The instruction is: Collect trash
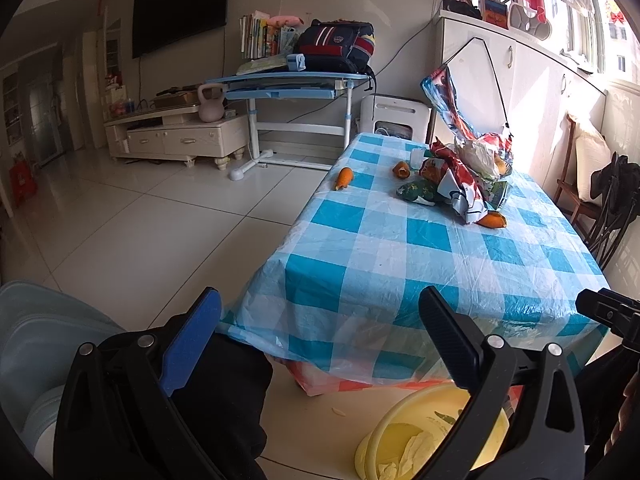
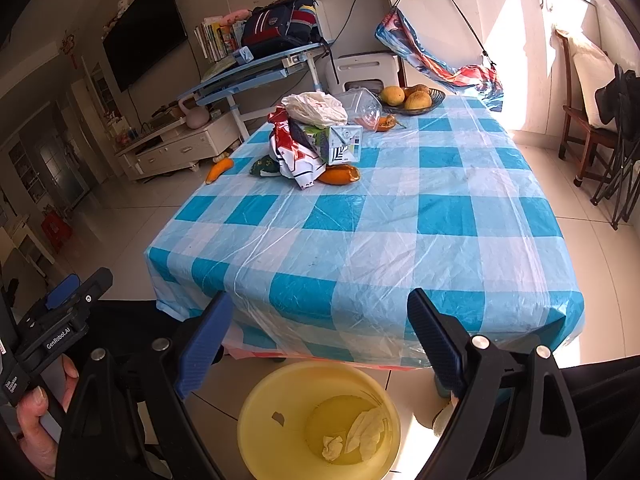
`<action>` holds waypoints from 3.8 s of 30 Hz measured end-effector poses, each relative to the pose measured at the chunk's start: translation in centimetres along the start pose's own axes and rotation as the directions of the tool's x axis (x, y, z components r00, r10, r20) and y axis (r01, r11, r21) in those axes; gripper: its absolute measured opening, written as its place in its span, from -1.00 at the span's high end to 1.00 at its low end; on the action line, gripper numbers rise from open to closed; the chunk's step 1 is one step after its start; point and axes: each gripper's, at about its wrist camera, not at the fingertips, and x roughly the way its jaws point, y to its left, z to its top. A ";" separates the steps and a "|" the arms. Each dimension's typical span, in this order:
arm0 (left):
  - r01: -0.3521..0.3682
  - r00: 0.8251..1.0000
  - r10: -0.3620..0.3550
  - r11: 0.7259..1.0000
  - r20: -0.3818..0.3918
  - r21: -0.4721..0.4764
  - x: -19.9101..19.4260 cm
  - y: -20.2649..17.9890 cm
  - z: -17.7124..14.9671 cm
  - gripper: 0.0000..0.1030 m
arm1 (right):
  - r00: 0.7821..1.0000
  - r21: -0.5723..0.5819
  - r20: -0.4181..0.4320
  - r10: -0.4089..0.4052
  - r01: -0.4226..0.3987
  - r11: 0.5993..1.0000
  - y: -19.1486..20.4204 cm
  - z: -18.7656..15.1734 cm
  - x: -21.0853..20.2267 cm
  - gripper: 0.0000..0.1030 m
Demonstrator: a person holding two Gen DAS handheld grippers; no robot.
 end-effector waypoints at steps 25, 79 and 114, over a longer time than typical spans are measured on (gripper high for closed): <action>0.009 1.000 -0.009 1.000 -0.018 -0.015 0.4 0.4 -0.1 -0.86 | 0.998 -0.108 -0.037 -0.049 0.045 0.993 1.8 -0.8 1.3 -0.65; 0.008 1.000 -0.009 1.000 -0.018 -0.009 0.4 0.2 -0.1 -0.86 | 0.999 -0.102 -0.029 -0.046 0.043 0.994 1.8 -0.7 1.2 -0.66; 0.019 1.000 -0.020 1.000 -0.017 -0.021 0.5 0.5 0.4 -0.86 | 0.999 -0.086 -0.029 -0.017 0.014 0.996 1.9 -0.3 1.2 -0.65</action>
